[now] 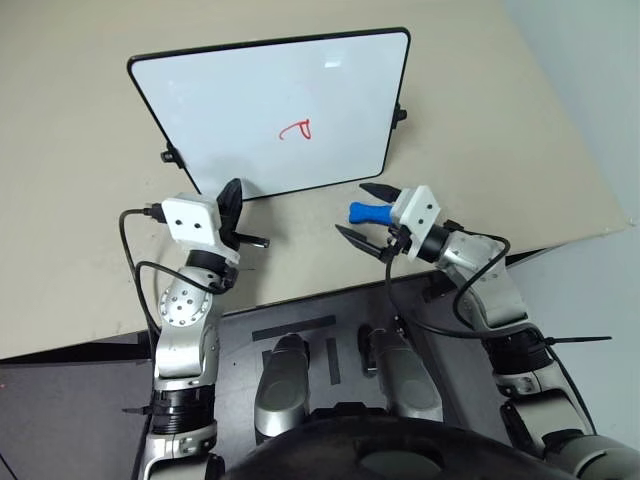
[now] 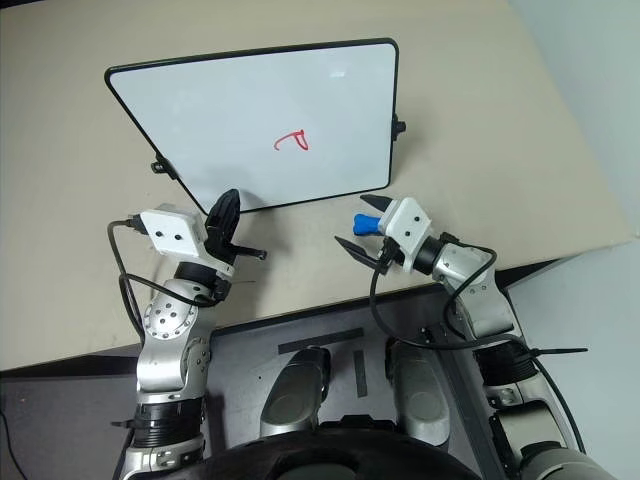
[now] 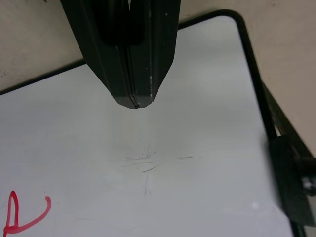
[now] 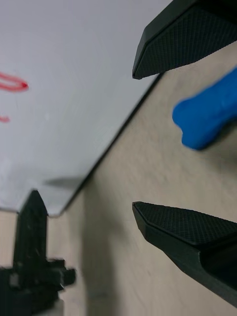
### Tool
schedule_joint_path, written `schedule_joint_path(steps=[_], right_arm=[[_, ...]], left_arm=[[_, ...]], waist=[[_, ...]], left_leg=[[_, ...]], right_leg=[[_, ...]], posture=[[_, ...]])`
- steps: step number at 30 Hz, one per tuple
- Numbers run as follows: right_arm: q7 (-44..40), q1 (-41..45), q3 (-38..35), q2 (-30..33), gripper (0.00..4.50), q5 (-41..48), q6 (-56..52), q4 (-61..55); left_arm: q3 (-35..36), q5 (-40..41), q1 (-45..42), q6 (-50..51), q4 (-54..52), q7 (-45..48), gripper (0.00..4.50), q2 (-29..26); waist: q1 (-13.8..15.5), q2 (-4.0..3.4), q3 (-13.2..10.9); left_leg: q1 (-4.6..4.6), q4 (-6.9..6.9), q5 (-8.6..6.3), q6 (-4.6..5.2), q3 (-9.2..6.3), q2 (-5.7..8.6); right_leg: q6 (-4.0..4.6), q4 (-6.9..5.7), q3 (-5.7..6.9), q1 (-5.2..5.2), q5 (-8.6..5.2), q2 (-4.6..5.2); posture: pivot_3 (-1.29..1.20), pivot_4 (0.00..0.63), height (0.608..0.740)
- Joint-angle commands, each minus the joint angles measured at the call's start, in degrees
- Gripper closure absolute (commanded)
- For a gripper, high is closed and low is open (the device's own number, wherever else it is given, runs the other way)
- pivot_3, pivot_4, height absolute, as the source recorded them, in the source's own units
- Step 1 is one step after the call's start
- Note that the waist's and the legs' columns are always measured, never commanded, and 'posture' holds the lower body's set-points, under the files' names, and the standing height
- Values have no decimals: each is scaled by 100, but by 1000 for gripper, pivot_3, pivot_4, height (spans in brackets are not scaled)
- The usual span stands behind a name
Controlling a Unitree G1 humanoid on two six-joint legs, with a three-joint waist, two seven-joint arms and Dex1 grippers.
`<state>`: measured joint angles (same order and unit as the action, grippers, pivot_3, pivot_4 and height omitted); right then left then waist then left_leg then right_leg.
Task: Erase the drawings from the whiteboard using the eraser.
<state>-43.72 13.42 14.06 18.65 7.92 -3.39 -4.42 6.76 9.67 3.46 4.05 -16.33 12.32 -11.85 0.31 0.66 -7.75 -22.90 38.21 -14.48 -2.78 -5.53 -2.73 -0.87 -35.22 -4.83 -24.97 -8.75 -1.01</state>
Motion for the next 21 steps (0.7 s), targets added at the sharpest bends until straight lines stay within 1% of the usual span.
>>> schedule_joint_path(steps=[1, 8, 16, 19, 21], right_arm=[[-184, -25, 7, 122, 309, 94, -32, -110], [-255, -223, -52, 325, 309, 97, -228, -102], [-309, -99, -96, 401, 309, 26, -203, 324], [-278, -21, -96, 442, 886, -63, -203, 473], [-214, 36, -101, 456, 1623, -143, -143, 596]], left_arm=[[187, 47, 61, -61, -242, -19, 4500, -62], [37, 29, -78, -70, -109, 18, 4500, 11], [-89, -2, -260, -173, 101, 36, 4500, 108], [-89, -7, -248, -213, 115, 23, 4500, 129], [-90, -13, -237, -234, 117, 9, 4500, 146]], waist=[[0, 0, 0], [9, 0, 0], [9, 2, 1], [9, 2, 1], [13, 3, 2]], left_leg=[[0, 0, 0, 0, 1, 0], [1, 2, 0, 0, 1, 0], [4, 6, 1, 1, 1, 0], [7, 6, 1, 1, 1, 0], [7, 6, 1, 1, 1, 1]], right_leg=[[0, 0, 0, 0, 0, 0], [0, 0, 0, 3, 0, 0], [1, -2, -1, 7, 1, 0], [1, -2, 0, 11, 1, 0], [1, -1, -1, 12, 1, 0]], posture=[[0, 150, 740], [0, 150, 740], [0, 150, 740], [0, 150, 740], [0, 150, 740]])
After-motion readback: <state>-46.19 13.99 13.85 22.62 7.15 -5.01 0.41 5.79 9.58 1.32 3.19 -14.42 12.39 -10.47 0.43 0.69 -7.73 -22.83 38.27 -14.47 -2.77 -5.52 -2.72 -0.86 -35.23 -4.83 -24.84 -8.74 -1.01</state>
